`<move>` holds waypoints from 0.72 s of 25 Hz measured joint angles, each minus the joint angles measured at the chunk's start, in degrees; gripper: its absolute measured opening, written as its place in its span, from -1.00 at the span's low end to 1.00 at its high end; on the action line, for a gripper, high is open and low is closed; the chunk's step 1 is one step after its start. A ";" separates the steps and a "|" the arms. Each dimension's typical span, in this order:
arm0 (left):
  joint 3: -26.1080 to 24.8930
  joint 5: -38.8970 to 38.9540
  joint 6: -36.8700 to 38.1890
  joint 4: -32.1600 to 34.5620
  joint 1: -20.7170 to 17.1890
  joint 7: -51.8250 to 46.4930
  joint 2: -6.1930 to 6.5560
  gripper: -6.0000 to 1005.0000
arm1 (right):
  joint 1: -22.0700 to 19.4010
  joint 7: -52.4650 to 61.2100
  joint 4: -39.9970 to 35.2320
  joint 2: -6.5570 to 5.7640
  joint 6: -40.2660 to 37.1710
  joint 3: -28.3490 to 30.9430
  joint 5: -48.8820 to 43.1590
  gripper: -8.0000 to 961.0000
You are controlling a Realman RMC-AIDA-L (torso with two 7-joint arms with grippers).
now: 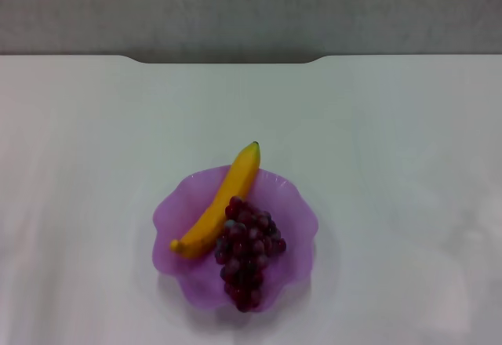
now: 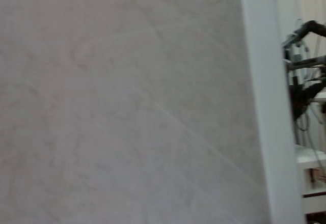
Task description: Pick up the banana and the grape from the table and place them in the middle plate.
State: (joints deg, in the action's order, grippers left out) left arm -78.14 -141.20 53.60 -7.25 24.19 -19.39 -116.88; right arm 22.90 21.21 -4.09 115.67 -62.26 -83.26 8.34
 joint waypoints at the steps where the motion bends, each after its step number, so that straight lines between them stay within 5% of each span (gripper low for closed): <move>1: 0.00 0.46 -0.31 0.20 0.07 0.83 0.00 -0.59 | -0.29 -0.01 -0.01 -0.01 0.00 0.88 0.06 -0.99; 8: -0.17 7.56 -7.52 1.11 2.42 13.30 -0.17 -0.59 | -0.64 -1.36 0.64 -0.16 1.42 3.50 0.19 -0.99; 18: -0.17 8.71 -7.91 1.21 2.52 13.57 0.06 -0.59 | -0.89 -4.37 0.66 -0.19 3.12 6.26 0.63 -0.99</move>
State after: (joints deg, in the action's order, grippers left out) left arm -78.31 -132.49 45.69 -6.04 26.70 -5.82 -116.82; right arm 22.01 16.84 -3.43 115.48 -59.14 -77.00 8.97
